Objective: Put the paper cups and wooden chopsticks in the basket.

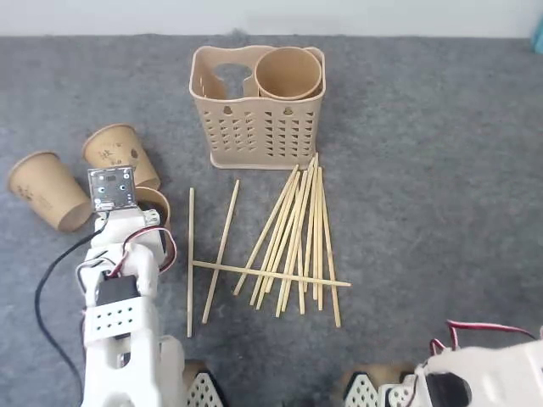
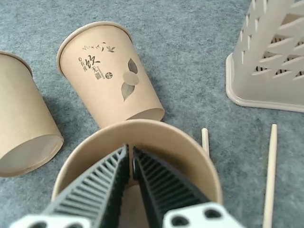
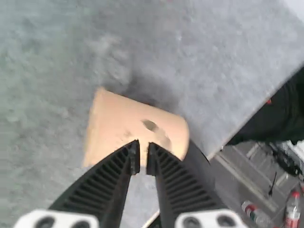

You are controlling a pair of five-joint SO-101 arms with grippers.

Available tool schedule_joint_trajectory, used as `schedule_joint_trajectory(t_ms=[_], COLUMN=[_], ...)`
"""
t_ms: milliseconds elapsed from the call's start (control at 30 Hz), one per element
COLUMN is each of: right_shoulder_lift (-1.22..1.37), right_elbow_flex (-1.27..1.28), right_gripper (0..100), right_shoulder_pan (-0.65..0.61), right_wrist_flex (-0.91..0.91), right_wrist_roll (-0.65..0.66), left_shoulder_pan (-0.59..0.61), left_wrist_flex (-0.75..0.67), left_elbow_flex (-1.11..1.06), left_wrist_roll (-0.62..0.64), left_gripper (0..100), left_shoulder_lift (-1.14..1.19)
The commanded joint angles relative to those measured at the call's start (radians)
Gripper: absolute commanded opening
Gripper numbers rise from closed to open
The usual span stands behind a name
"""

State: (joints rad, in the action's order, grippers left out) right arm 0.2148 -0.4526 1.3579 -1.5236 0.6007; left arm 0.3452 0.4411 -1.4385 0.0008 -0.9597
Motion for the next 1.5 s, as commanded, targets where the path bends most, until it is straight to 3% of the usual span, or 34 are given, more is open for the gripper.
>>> schedule_joint_trajectory(t_ms=[0, 133, 633, 767, 967, 1467], right_shoulder_lift=[-0.035, 0.024, 0.205, 0.245, 0.274, 0.232], right_elbow_flex=[-0.003, 0.100, 0.103, 0.101, 0.101, 0.084], right_gripper=[5.2, 0.5, 0.8, 0.8, 0.8, 0.8], right_shoulder_pan=[0.030, 0.030, 0.024, 0.005, -0.111, -0.544], right_wrist_flex=[-0.010, 0.010, 0.085, 0.133, 0.127, 0.033], right_wrist_roll=[0.095, 0.203, 0.199, 0.115, 0.023, -0.226], left_shoulder_pan=[0.000, 0.000, 0.000, 0.000, 0.000, 0.000], left_wrist_flex=[0.008, 0.008, 0.006, 0.006, 0.006, 0.006], left_elbow_flex=[0.002, 0.002, 0.004, 0.004, 0.004, 0.004], left_wrist_roll=[-0.009, -0.009, -0.009, -0.009, -0.009, -0.011], left_gripper=[2, 2, 2, 2, 2, 2], left_shoulder_lift=[0.031, 0.031, 0.031, 0.031, 0.031, 0.031])
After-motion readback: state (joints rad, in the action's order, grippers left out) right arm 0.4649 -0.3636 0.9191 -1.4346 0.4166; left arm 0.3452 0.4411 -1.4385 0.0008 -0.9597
